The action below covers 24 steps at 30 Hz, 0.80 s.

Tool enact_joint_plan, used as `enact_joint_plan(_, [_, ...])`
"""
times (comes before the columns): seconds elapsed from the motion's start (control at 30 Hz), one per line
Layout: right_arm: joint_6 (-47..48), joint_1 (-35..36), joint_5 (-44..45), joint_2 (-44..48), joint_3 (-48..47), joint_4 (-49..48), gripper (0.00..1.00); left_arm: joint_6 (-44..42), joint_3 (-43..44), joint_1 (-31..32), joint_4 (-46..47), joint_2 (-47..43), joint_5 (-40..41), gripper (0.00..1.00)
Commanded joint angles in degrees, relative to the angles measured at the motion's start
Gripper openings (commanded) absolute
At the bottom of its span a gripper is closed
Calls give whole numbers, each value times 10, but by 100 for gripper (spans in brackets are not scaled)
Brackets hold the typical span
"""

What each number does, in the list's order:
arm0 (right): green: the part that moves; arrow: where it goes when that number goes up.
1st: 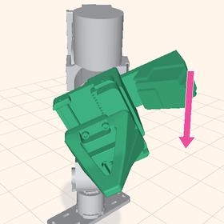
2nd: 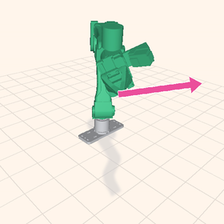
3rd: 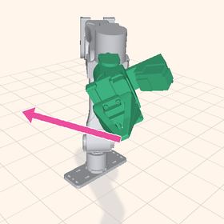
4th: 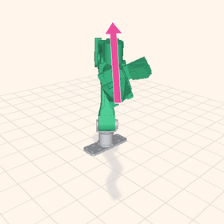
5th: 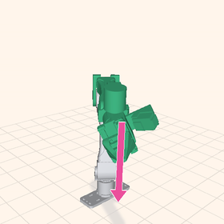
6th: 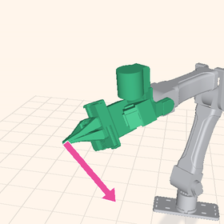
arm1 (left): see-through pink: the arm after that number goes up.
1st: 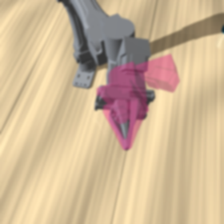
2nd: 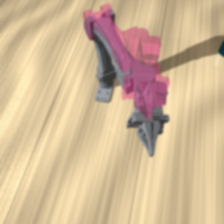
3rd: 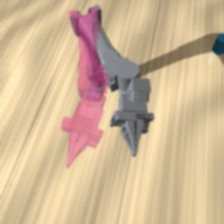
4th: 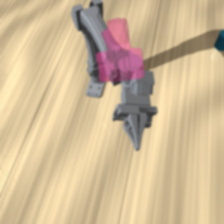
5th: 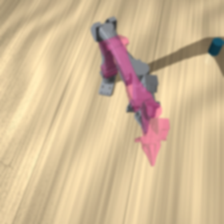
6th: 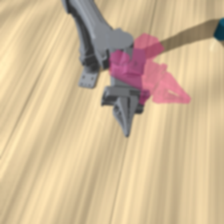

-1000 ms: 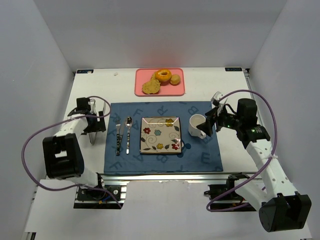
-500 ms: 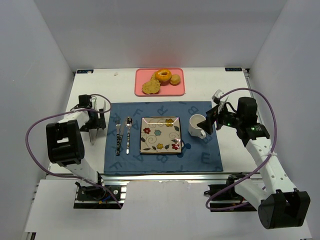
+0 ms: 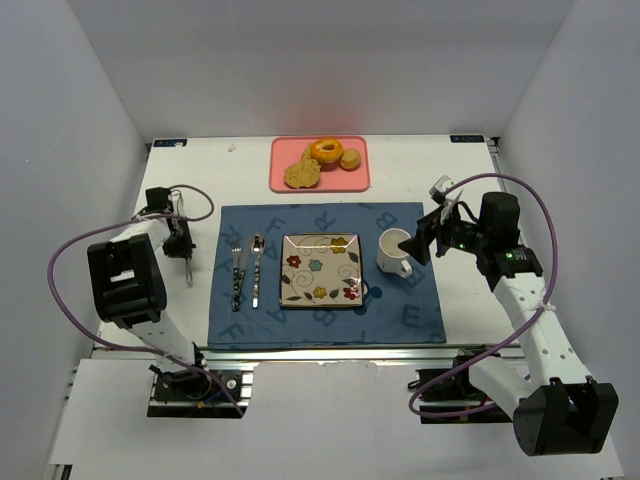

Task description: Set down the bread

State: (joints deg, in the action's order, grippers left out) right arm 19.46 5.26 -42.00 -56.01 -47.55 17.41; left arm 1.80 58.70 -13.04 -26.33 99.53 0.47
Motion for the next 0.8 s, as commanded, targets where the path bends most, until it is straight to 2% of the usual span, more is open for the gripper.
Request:
enact_joint_plan(0.0, [-6, -4, -8, -2, -25, -11, 85, 0, 33, -5, -22, -16, -41, 10])
enact_joint_plan(0.1, [-6, -5, -10, -2, -24, -9, 85, 23, 60, -5, -24, -58, -66, 9])
enact_joint_plan(0.17, [-6, -6, -11, -2, -24, -9, 85, 50, 82, -5, -23, -88, -93, 12])
enact_joint_plan(0.3, [-5, -7, -12, -2, -22, -11, 85, 95, 130, 21, -30, -106, -187, 28])
enact_joint_plan(0.37, [-6, -6, -13, -3, -21, -13, 85, 102, 172, 48, -55, -90, -200, 37])
enact_joint_plan(0.47, [-7, -6, -17, -4, -18, -18, 85, 107, 229, 112, -90, -58, -219, 41])
enact_joint_plan(0.57, [-8, -7, -19, -3, -17, -20, 85, 123, 264, 150, -91, -38, -233, 45])
enact_joint_plan(0.77, [-8, -7, -19, 5, -8, -23, 85, 152, 326, 184, -78, 0, -250, 50])
